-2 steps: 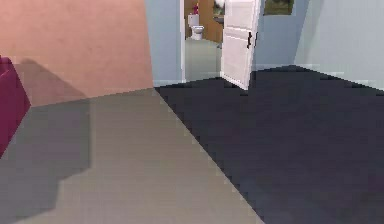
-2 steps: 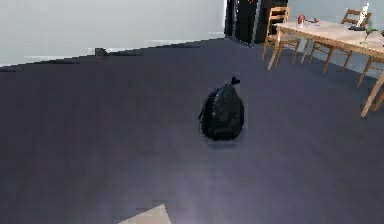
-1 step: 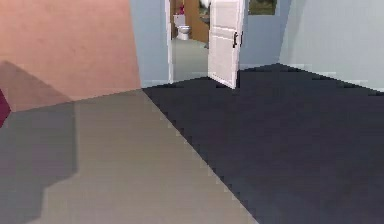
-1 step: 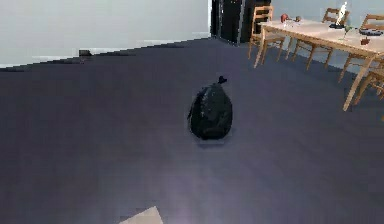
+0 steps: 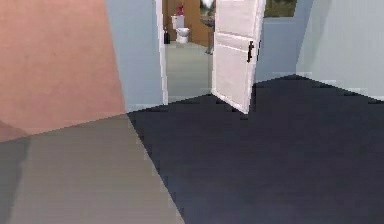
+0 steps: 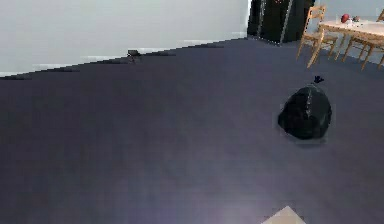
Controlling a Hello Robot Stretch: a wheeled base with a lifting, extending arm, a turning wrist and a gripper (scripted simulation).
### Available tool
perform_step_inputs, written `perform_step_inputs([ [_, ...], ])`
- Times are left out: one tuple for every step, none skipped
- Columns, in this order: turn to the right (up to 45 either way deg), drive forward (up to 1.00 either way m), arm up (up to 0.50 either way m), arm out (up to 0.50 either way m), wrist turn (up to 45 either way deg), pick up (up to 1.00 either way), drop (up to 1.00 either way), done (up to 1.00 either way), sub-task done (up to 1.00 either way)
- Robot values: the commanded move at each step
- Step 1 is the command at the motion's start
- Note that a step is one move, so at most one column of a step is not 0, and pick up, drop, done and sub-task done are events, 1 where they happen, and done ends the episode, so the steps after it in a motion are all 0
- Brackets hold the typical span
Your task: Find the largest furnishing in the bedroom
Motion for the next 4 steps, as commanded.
perform_step_inputs([
  [0.0, 1.00, 0.00, 0.00, 0.0, 0.00, 0.00, 0.00, 0.00],
  [0.0, 1.00, 0.00, 0.00, 0.0, 0.00, 0.00, 0.00, 0.00],
  [0.0, 1.00, 0.00, 0.00, 0.0, 0.00, 0.00, 0.00, 0.00],
  [-24.0, 0.00, 0.00, 0.00, 0.0, 0.00, 0.00, 0.00, 0.00],
])
